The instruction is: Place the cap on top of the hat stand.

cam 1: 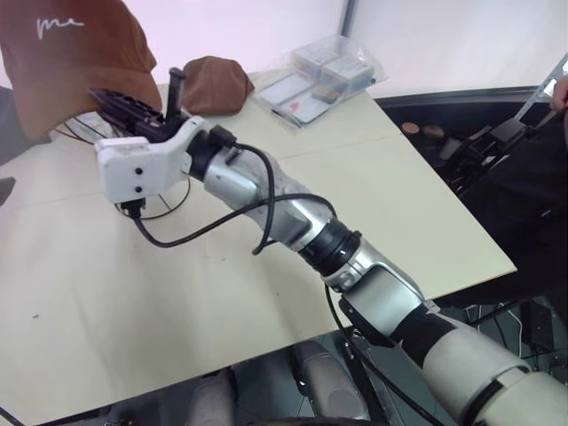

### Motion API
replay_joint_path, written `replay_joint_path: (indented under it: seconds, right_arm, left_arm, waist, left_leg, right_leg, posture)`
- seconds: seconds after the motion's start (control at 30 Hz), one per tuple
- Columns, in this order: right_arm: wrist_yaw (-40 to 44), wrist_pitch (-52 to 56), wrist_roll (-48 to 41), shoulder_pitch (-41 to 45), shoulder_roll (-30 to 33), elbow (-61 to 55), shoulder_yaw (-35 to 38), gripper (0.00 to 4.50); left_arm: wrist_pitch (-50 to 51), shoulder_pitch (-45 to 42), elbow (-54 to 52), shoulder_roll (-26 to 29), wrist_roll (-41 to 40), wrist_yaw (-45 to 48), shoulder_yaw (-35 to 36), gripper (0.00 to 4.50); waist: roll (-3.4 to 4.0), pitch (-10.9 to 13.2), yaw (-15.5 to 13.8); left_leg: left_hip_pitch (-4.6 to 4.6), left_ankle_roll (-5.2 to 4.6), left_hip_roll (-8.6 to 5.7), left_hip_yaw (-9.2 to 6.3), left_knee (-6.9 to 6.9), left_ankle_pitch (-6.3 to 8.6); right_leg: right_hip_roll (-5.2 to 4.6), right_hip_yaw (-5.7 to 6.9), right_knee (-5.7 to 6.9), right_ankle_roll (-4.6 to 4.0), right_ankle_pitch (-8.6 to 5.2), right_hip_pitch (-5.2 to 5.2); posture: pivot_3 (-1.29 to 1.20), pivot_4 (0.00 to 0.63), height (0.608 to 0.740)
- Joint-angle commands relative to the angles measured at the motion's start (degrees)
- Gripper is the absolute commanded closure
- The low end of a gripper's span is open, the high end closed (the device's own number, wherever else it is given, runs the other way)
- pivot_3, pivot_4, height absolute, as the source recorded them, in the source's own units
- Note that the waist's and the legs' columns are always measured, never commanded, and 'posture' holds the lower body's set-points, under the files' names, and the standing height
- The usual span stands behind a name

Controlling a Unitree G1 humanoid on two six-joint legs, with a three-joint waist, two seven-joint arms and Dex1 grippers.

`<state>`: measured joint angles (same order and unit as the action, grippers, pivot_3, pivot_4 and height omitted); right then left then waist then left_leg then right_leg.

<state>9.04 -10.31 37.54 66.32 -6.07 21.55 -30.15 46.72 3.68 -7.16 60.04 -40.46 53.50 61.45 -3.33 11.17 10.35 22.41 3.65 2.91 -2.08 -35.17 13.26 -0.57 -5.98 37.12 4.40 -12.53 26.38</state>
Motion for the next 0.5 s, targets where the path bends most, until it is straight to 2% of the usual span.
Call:
replay_joint_path:
  seconds: [0.03, 0.5]
  right_arm:
    - [1.2, 0.1, -0.1, -0.8, -0.3, -3.7, -0.6, 4.45]
    - [4.2, 0.6, -1.7, -3.5, -1.9, -5.1, -1.5, 4.45]
  left_arm:
    - [-1.4, -0.9, 0.5, 1.2, 0.1, 0.2, -0.4, 0.00]
    - [-2.5, -3.9, 2.7, 2.3, 0.6, 0.2, -5.3, 0.00]
  waist:
    - [0.00, 0.0, 0.0]
    - [0.00, 0.0, -0.1]
  left_leg:
    - [0.00, 0.00, 0.00, 0.00, 0.01, 0.00]
    - [0.00, 0.00, 0.00, 0.00, 0.00, 0.00]
  right_leg:
    - [0.00, 0.00, 0.00, 0.00, 0.00, 0.01]
    - [0.01, 0.00, 0.02, 0.00, 0.00, 0.01]
  posture:
    - [0.00, 0.150, 0.740]
    - [0.00, 0.150, 0.740]
